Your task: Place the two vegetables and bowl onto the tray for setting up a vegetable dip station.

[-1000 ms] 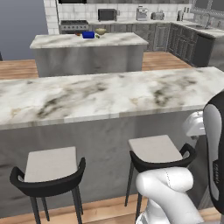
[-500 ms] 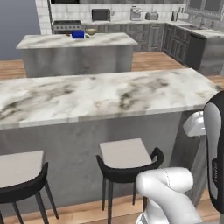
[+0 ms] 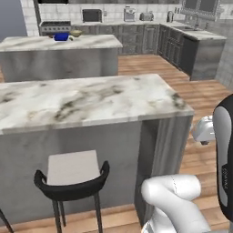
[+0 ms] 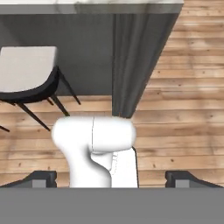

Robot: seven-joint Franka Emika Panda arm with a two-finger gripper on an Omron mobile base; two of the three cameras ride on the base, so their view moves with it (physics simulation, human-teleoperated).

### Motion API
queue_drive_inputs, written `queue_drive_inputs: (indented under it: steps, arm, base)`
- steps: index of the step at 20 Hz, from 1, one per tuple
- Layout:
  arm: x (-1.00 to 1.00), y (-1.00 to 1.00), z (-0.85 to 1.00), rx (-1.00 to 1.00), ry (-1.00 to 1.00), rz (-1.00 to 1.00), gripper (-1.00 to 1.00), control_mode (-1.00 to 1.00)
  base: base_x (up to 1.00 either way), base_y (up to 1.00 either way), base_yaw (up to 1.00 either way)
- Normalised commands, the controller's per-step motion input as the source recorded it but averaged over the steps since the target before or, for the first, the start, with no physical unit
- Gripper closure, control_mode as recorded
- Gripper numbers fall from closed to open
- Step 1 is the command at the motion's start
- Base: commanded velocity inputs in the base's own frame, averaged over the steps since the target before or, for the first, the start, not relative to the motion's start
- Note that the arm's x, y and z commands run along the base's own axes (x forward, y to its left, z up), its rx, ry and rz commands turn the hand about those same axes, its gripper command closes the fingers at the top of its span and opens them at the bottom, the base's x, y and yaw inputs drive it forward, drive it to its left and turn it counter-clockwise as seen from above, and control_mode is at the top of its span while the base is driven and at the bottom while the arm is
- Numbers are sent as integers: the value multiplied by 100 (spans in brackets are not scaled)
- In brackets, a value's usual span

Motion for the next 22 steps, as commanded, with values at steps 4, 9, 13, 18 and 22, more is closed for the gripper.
queue_drive_inputs:
  steps: [4, 9, 13, 18, 22]
  arm:
    - [0, 0, 0, 0, 0, 0, -100, 100]
    - [0, 0, 0, 0, 0, 0, -100, 100]
    - [0, 0, 0, 0, 0, 0, -100, 100]
    - [0, 0, 0, 0, 0, 0, -100, 100]
    - [0, 0, 0, 0, 0, 0, -100, 100]
  base:
    - [0, -100, 0]
    - [0, -100, 0]
    - [1, -100, 0]
    - [7, -100, 0]
    - [13, -100, 0]
